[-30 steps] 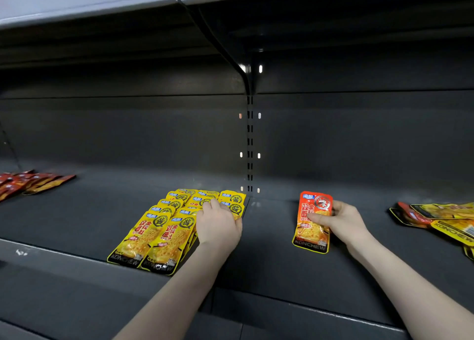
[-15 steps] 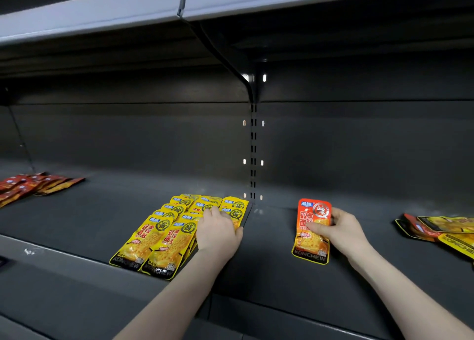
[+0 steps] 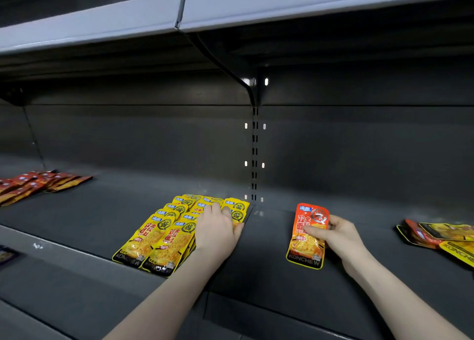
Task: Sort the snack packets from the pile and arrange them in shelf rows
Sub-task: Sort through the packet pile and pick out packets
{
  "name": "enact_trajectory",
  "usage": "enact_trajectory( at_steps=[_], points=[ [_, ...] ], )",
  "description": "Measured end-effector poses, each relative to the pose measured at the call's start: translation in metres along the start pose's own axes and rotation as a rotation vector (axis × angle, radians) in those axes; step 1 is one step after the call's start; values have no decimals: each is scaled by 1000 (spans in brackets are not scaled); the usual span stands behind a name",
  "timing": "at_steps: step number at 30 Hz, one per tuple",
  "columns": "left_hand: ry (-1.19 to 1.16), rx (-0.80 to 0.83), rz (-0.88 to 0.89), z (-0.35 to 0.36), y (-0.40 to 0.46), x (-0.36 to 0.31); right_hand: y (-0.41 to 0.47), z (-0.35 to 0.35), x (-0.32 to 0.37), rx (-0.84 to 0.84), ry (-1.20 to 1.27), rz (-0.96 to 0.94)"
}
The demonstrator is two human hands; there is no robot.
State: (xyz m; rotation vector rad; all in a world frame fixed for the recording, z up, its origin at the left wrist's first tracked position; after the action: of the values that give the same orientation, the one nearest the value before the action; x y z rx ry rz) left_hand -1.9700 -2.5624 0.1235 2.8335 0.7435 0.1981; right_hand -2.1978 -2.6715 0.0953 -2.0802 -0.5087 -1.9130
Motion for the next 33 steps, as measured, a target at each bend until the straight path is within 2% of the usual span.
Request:
enact_trajectory(
  at_steps=[8, 15, 22, 33],
  points=[
    [12, -101, -13, -34, -7, 15, -1, 22, 10, 104, 81, 19],
    [-23, -151, -43, -57, -14, 75, 4, 65, 36, 113, 104, -4],
    [-79, -141, -32, -44, -10, 184, 14, 160, 59, 81, 105, -29],
    [-116, -154, 64, -25, 7, 398, 27, 381, 81, 50, 131, -33]
  ],
)
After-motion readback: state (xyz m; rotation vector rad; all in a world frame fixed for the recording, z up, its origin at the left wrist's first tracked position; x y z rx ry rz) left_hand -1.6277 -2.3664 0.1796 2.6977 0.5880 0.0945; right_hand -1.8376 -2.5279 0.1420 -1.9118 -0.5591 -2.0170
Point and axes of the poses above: each hand's wrist, its own y-axis towards the middle knuckle, its own z-axis out of the palm, x = y × z, the point moved 10 cm from there along y, towards the middle knuckle, and after that the axes turned 8 degrees about x, right-handed, at the moved point
